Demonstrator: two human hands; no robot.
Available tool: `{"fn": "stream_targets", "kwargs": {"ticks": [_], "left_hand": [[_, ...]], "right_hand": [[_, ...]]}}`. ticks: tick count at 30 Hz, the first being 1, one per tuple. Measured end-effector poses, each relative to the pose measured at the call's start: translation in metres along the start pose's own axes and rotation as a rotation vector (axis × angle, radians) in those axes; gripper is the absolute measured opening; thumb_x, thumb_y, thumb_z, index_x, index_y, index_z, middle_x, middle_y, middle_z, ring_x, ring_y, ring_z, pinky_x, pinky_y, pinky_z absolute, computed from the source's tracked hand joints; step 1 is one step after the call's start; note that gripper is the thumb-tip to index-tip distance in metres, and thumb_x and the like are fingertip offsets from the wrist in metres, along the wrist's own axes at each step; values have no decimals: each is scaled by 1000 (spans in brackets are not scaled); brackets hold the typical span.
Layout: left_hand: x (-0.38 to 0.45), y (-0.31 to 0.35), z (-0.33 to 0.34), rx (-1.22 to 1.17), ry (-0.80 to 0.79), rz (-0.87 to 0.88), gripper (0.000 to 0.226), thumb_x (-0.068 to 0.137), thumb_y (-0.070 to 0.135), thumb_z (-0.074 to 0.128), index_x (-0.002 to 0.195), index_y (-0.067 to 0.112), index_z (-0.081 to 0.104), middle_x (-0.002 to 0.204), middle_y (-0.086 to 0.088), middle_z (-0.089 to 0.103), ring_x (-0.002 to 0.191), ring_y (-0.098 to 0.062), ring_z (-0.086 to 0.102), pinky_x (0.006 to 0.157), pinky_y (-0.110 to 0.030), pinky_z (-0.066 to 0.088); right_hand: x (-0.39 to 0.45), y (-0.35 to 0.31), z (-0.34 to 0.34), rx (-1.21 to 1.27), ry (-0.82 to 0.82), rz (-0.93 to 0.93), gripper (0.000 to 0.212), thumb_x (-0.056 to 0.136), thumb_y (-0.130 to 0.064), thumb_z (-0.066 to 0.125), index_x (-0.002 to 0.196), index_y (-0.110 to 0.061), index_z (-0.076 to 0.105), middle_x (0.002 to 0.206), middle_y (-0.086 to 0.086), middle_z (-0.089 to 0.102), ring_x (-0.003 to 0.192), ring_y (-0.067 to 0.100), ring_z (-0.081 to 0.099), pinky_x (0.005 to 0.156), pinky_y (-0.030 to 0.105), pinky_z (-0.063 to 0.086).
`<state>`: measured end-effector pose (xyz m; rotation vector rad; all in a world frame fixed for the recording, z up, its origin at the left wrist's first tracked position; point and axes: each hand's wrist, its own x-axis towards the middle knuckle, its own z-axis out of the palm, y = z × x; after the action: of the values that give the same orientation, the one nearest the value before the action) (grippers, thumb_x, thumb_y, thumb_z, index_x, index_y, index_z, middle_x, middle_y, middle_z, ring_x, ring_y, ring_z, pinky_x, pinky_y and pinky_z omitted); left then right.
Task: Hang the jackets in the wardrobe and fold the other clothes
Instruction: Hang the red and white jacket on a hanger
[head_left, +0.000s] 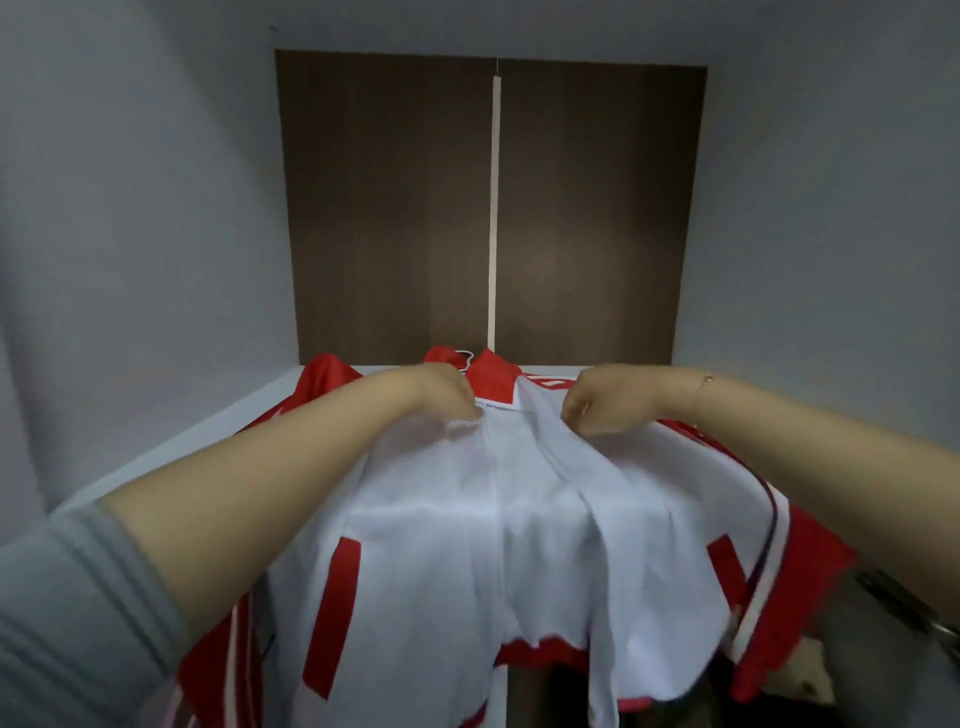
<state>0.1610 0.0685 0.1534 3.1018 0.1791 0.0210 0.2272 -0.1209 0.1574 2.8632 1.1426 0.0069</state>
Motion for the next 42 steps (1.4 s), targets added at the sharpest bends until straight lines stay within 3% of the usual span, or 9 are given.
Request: {"fn": "stream_targets", "kwargs": {"ticks": [5,8,12,15,17,25,30,35,42], "left_hand": [[-93,21,25,-367,274,104,28,95,19,52,111,7,71,118,-7,67,111,-21,59,94,-30,48],[-145,29,60,-722,368,177,20,94,18,58,107,16,74,105,12,69,92,1,61,75,-7,45],[-199,35,132,-1209,203,194,19,95,21,60,107,28,72,106,20,69,98,6,63,82,-12,52],[-216,40,193,-1412,0,20,17,93,20,63,108,26,70,110,10,71,103,-5,66,91,-25,54],[-219,46,229,-1556,-113,-117,19,93,20,64,111,21,67,108,4,73,98,-8,69,83,-24,56],[-186,58,335,-2113,-183,-539,34,98,16,57,131,14,49,116,-2,64,111,-19,60,72,-27,55],[-151,55,358,-2165,24,-618,67,84,21,74,138,28,36,117,0,60,107,-19,59,96,-38,48],[-139,58,365,-2252,67,-454,34,88,30,65,122,26,61,128,4,65,112,-11,65,82,-28,52],[-158,65,376,-2063,122,-417,32,75,42,81,105,35,73,121,3,67,110,-17,61,89,-31,49]], "right_hand": [[-75,-26,29,240,362,25,24,93,-19,54,104,-17,75,111,-8,70,90,8,61,77,20,44],[-131,-48,67,532,512,13,18,92,-19,59,93,-23,76,94,-18,69,79,-2,62,69,7,42],[-188,-72,140,977,371,94,18,92,-14,61,87,-21,76,97,-9,74,90,3,68,78,18,54],[-208,-84,194,1176,275,234,18,93,-8,58,97,-8,75,100,3,75,95,15,70,80,24,55],[-213,-91,224,1317,255,298,19,95,-8,57,99,-7,75,100,3,75,96,16,70,78,22,55],[-184,-82,313,1619,350,659,12,92,-16,61,90,-12,72,97,3,69,92,15,63,71,27,54],[-163,-61,350,1820,134,770,15,88,-29,65,101,-22,63,104,-1,65,98,11,59,90,36,49],[-152,-63,372,2149,13,457,29,84,-27,66,110,-14,65,115,6,70,107,21,67,83,33,52],[-170,-84,389,2139,67,378,21,73,-30,78,90,-18,79,85,4,69,72,13,64,70,25,55]]}}
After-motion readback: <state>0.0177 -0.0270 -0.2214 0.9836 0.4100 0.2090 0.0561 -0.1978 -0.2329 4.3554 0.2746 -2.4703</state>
